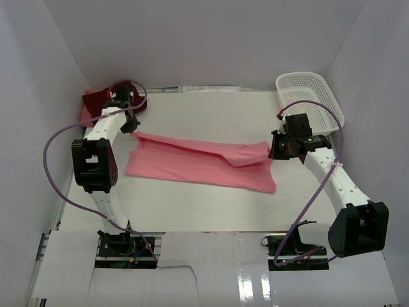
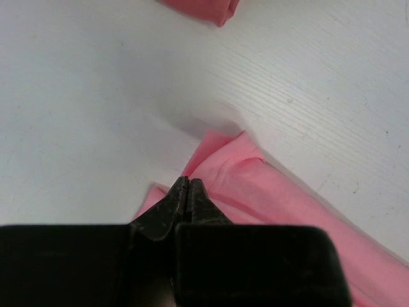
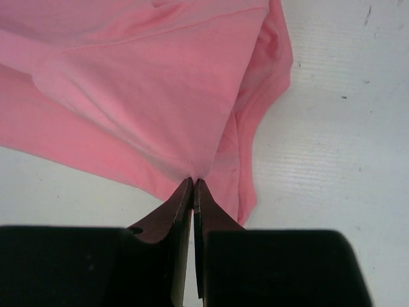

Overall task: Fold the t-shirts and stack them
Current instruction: Fold the other side of the tshirt into a rectangle

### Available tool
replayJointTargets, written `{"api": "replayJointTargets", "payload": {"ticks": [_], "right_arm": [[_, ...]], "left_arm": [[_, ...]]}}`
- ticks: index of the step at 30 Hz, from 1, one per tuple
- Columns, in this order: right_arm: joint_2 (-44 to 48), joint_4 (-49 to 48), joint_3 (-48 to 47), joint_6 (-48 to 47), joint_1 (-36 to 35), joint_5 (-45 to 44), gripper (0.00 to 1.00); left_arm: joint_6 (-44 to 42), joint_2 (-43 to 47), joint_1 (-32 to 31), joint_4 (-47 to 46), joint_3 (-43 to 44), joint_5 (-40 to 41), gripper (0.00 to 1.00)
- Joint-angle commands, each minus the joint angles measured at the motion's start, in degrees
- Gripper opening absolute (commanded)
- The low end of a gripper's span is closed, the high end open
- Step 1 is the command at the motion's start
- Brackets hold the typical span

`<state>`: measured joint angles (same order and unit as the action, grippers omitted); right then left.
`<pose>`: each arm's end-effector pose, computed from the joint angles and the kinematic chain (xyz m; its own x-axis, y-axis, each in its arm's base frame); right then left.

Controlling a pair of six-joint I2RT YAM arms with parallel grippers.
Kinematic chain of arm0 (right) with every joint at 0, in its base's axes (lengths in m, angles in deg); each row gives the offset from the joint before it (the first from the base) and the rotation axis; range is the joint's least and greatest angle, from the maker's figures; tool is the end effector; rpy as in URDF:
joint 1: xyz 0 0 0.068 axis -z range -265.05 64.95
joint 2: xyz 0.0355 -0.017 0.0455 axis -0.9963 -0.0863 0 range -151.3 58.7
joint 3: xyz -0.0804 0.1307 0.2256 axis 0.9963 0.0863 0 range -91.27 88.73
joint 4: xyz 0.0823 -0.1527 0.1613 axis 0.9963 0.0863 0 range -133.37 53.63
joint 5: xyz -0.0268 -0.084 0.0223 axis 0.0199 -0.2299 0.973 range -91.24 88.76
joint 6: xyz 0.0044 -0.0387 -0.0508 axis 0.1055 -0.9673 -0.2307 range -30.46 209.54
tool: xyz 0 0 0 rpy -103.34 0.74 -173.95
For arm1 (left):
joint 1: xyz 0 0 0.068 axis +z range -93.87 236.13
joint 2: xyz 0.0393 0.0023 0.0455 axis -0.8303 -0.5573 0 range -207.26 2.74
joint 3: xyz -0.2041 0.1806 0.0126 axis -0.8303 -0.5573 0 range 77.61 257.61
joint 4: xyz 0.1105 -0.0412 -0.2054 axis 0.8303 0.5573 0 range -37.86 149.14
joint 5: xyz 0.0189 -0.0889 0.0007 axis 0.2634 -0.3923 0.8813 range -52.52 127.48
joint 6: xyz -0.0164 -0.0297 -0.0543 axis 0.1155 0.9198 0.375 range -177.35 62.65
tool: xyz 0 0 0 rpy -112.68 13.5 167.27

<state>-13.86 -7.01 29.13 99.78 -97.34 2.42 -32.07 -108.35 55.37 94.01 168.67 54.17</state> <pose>0.2416 0.0558 0.2811 -0.7742 0.0130 -0.6328 -0.1172 0.9795 0.1636 0.3982 0.0090 0.2342 -0.7452 -0.3992 -0.5342 -0.4874 0.8727 0.0278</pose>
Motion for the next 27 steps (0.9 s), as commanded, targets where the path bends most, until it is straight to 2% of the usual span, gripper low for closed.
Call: {"api": "replayJointTargets", "payload": {"ticks": [1,5,6,7,10,11,12,16,20,22,23,24,27], "right_arm": [[2.33,1.43,1.93,1.27,-0.27,-1.82,0.08],[3.21,2.05,5.36,1.89,-0.89,-1.90,0.08],[3.21,2.31,6.06,1.98,-1.15,-2.16,0.11],[2.86,2.83,6.59,2.06,-1.33,-2.43,0.18],[2.59,5.21,7.47,3.11,-2.47,-5.75,0.55],[2.85,5.30,7.56,3.55,-2.56,-6.47,0.61],[3.03,4.95,7.39,3.73,-2.73,-7.08,0.63],[2.51,3.28,5.63,4.61,-2.73,-7.35,0.64],[1.54,0.38,5.71,5.23,-2.82,-7.53,0.62],[0.31,-1.98,6.94,5.49,-2.82,-6.48,0.59],[-0.13,-2.95,7.56,5.67,-2.82,-4.73,0.56],[-1.09,-4.70,8.69,5.84,-2.82,-4.11,0.49],[-2.50,-6.73,10.37,6.55,-3.96,-0.67,0.44]], "left_arm": [[-0.23,5.88,0.31,0.58,-1.68,2.47,0.00],[0.30,8.16,0.31,0.85,-6.41,2.56,0.00],[0.56,8.86,0.31,0.67,-7.82,2.47,0.00],[0.39,9.05,0.31,0.67,-10.62,2.47,0.00],[-0.40,8.96,0.31,0.67,-14.85,3.53,0.35],[-0.23,8.96,0.31,1.11,-17.56,4.22,0.80],[0.73,8.70,0.31,2.07,-18.46,7.19,0.98],[2.40,8.60,0.49,3.66,-17.86,9.24,0.98],[2.32,10.63,0.49,3.31,-11.11,5.47,0.98],[1.27,10.02,0.31,2.00,-8.38,-0.06,0.98],[1.00,8.36,0.14,1.64,-7.06,-1.64,0.98],[0.74,7.04,-0.12,1.55,-3.91,-2.70,0.98],[-0.32,2.21,-1.53,1.81,1.29,-5.78,0.98]]}}
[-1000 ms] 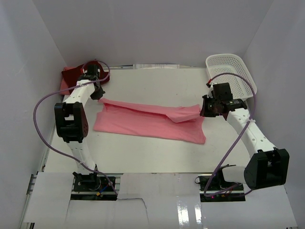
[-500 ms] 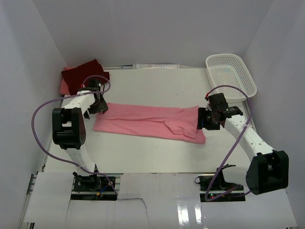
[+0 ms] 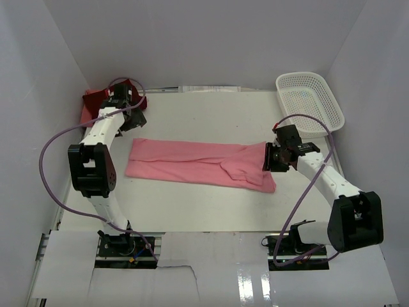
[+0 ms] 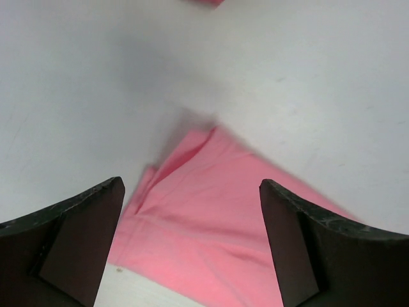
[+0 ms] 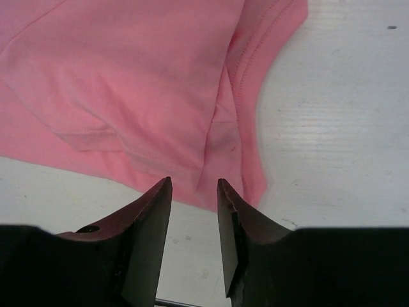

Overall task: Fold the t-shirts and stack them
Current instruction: Fold the other side of the tshirt into a rectangle

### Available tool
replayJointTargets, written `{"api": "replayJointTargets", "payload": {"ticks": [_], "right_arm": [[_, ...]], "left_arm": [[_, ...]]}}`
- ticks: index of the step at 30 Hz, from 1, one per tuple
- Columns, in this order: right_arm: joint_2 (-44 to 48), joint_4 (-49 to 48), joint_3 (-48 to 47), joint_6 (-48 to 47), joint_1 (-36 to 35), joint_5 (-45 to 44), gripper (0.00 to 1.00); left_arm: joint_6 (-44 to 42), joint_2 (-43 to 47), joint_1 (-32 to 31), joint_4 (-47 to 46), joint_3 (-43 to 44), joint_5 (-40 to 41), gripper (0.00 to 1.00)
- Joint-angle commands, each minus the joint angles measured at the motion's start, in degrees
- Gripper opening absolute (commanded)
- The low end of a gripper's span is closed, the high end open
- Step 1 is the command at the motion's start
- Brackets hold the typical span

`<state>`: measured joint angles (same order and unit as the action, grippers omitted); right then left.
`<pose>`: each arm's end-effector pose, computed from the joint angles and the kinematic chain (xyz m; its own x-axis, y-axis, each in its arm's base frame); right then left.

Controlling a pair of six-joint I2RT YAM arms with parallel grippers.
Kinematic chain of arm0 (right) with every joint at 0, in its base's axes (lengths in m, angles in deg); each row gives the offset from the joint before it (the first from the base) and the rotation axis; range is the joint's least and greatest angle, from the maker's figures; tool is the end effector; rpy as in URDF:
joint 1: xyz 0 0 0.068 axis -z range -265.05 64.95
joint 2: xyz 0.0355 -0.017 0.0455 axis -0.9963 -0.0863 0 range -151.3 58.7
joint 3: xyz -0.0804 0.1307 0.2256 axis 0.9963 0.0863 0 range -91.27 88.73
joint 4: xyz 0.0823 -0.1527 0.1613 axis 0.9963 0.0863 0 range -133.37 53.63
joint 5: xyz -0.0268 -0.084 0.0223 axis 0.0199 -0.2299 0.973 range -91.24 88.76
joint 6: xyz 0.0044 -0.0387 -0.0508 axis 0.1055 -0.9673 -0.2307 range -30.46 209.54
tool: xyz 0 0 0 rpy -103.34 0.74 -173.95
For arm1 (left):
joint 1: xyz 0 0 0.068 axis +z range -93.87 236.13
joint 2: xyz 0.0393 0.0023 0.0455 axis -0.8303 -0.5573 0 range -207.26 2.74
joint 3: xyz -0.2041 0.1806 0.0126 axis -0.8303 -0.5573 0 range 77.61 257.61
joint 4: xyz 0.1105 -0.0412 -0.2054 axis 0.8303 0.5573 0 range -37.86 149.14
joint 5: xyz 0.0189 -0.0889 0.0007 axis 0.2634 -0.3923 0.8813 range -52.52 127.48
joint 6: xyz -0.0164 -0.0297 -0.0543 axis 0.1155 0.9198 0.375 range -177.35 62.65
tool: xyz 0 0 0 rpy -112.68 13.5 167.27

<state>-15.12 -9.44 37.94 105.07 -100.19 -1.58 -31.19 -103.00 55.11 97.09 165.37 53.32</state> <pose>0.2303 0.0619 0.2331 -0.8487 0.0478 -0.5266 -0.0319 0.9895 0.1412 0.3735 0.0069 0.2488 -0.7519 -0.4108 -0.5157 -0.4885 0.8724 0.0174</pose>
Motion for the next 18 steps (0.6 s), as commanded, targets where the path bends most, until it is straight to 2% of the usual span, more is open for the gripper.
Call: {"api": "replayJointTargets", "payload": {"ticks": [1,2,3,5,11,18], "right_arm": [[-1.32,-4.66,1.91,1.43,-1.56,3.33,0.40],[-1.15,-5.10,2.27,2.04,-2.61,3.33,0.26],[-0.97,-5.54,2.79,2.40,-2.97,3.59,0.17],[-0.89,-6.68,3.85,2.93,-4.37,4.20,0.09],[-2.46,-9.05,6.92,4.33,-6.66,3.95,0.09],[-12.64,-12.30,7.46,4.16,-6.40,2.00,0.08]], "left_arm": [[-0.93,-3.86,-2.14,-1.44,5.13,-6.42,0.98],[-0.67,-4.48,-2.67,-1.62,5.39,-6.95,0.98],[-0.49,-5.35,-3.11,-1.79,5.48,-7.31,0.98],[-0.40,-5.80,-4.25,-1.97,5.05,-9.49,0.98],[-0.49,-5.27,-6.72,-3.11,0.39,-10.39,0.97],[-0.58,-9.31,-6.72,-3.29,-1.89,-7.84,0.97]]}}
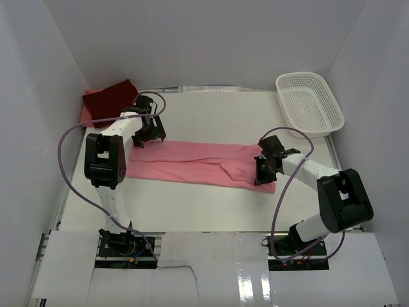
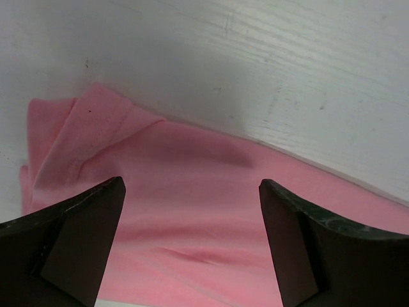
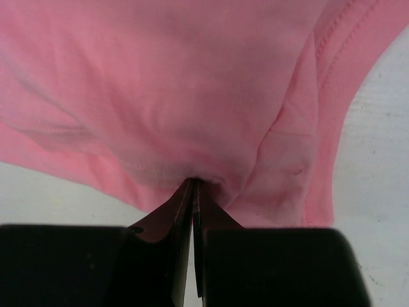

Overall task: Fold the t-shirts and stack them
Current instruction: Fold the other side of the tshirt into a rectangle, then rotate the tshirt 90 degrees

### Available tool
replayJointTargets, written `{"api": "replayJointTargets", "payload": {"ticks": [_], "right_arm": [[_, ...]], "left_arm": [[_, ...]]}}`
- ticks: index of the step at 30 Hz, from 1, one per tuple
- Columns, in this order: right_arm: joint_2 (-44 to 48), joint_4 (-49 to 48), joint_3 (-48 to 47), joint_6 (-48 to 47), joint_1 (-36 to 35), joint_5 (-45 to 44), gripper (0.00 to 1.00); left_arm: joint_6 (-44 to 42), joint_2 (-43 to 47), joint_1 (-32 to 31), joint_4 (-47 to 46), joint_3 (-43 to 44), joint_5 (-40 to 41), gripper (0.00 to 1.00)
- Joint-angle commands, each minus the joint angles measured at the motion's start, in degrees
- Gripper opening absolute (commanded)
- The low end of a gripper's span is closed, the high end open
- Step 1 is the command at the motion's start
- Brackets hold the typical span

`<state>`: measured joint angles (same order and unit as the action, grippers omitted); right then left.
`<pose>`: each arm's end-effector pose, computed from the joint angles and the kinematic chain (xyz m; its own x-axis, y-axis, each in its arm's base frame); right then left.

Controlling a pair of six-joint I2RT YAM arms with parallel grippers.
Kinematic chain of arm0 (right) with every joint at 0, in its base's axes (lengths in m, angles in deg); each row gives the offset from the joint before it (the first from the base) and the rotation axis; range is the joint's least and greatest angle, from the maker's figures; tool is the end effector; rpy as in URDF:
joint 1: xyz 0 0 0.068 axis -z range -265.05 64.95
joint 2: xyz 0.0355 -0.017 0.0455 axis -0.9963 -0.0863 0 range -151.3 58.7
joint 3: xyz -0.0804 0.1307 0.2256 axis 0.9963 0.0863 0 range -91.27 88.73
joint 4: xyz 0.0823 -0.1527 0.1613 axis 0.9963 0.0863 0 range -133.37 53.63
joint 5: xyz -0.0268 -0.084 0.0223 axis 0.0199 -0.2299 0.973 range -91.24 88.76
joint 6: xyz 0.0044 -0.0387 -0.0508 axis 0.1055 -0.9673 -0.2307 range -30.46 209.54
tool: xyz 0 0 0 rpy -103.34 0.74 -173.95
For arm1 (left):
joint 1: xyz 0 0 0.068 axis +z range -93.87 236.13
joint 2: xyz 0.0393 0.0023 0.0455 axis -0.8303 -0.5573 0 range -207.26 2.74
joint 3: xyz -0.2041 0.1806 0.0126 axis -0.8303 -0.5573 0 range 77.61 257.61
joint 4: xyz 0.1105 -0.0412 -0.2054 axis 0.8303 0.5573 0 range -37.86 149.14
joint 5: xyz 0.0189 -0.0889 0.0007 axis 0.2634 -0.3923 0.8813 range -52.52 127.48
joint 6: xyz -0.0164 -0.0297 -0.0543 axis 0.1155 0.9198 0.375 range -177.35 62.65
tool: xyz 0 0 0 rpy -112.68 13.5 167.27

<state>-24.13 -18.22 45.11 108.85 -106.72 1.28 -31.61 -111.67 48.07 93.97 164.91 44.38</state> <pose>0.2295 0.0935 0.1723 -0.9185 -0.0094 -0.3952 -0.0877 0.9797 0.1805 0.3921 -0.0495 0.1927 -0.8742 -0.3116 -0.3725 -0.3143 0.9477 -0.0552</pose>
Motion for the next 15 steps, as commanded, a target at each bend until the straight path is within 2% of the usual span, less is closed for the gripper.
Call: {"api": "replayJointTargets", "payload": {"ticks": [1,8,15], "right_arm": [[-5.05,-4.22,0.02,0.20,0.40,0.10,0.08],[-13.85,-5.64,-5.95,-0.94,5.76,0.20,0.08],[-20.43,-2.21,-18.58,-3.14,9.36,-0.86,0.08]], "left_arm": [[0.01,-0.64,0.32,-0.08,-1.96,1.36,0.97],[0.89,3.13,0.32,-0.87,-10.12,4.17,0.98],[5.28,7.52,0.41,-0.08,-18.12,3.66,0.98]]}}
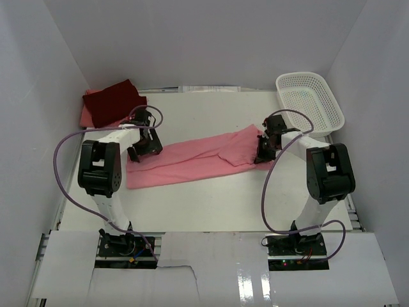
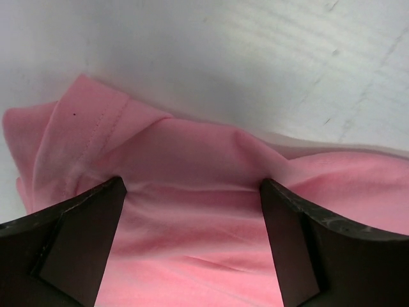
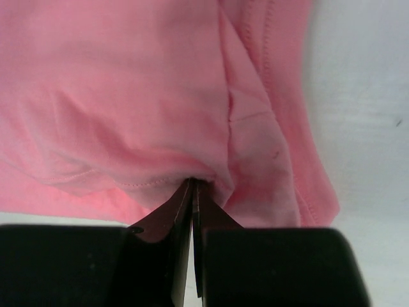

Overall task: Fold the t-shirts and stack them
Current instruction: Rotate the tshirt 90 degrees

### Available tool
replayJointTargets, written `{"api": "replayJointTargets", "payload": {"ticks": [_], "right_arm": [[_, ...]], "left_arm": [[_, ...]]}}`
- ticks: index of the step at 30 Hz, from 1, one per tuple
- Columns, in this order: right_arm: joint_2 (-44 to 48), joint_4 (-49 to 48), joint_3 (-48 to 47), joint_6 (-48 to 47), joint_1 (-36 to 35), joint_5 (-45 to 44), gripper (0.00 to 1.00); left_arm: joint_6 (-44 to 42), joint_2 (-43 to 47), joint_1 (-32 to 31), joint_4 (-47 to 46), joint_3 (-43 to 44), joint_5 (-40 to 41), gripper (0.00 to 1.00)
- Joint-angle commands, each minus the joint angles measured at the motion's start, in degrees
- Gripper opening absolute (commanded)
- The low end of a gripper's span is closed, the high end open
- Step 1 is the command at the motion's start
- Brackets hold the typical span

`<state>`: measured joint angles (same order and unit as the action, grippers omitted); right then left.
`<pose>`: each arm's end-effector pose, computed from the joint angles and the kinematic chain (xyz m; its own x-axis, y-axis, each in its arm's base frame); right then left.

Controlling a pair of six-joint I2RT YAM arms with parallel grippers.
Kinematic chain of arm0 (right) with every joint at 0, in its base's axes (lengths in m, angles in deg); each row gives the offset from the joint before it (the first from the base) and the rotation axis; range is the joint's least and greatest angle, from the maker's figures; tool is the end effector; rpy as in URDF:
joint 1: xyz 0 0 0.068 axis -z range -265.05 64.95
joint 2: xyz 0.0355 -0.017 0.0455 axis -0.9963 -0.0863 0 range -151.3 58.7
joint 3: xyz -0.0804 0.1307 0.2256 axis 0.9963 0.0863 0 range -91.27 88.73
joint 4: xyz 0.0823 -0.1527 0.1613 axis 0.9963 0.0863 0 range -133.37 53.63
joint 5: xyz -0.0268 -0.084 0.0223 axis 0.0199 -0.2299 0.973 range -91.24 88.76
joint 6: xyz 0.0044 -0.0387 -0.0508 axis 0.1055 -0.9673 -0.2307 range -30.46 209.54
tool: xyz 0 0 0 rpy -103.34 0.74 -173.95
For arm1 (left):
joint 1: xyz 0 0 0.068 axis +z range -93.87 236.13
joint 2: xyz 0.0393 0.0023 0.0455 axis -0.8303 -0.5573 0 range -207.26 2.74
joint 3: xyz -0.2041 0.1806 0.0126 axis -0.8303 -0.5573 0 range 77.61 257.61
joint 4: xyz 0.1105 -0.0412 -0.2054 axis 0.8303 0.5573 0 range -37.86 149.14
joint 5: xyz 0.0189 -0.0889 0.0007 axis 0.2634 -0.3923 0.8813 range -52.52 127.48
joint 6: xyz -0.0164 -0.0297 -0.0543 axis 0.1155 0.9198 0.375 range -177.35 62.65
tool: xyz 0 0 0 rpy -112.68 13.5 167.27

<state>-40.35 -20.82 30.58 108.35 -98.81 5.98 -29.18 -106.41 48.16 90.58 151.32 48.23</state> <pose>0.3105 0.0824 0.1662 -0.9161 0.1051 -0.3868 0.0052 0.9681 0.2506 0.3513 -0.0398 0.1672 -0.8788 -0.3452 -0.3294 -0.3742 0.9270 0.0268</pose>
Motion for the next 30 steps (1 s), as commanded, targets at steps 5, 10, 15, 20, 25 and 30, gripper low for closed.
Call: {"api": "replayJointTargets", "payload": {"ticks": [5,10,15,20,25,30], "right_arm": [[-14.58,3.73,-17.76,-4.92,1.98,-4.24,0.08],[-26.36,6.98,-34.62,-5.18,1.98,-2.13,0.08],[-33.39,7.69,-43.61,-5.18,1.98,-0.37,0.08],[-39.55,9.44,-54.23,-5.71,2.24,1.56,0.08],[-47.11,11.73,-64.62,-5.89,2.95,4.73,0.08],[-50.36,11.82,-70.77,-5.27,3.56,6.22,0.09]], "left_arm": [[11.55,9.81,0.14,-0.20,-15.60,-9.41,0.98],[20.95,23.34,-3.80,-4.94,-28.52,-14.96,0.98],[28.25,36.17,-5.65,-7.58,-33.63,-12.59,0.98],[31.33,44.53,-8.73,-12.24,-37.49,-13.38,0.98],[34.41,47.18,-14.08,-14.79,-43.03,-14.08,0.98],[36.43,41.56,-19.97,-15.76,-46.11,-12.25,0.98]]}}
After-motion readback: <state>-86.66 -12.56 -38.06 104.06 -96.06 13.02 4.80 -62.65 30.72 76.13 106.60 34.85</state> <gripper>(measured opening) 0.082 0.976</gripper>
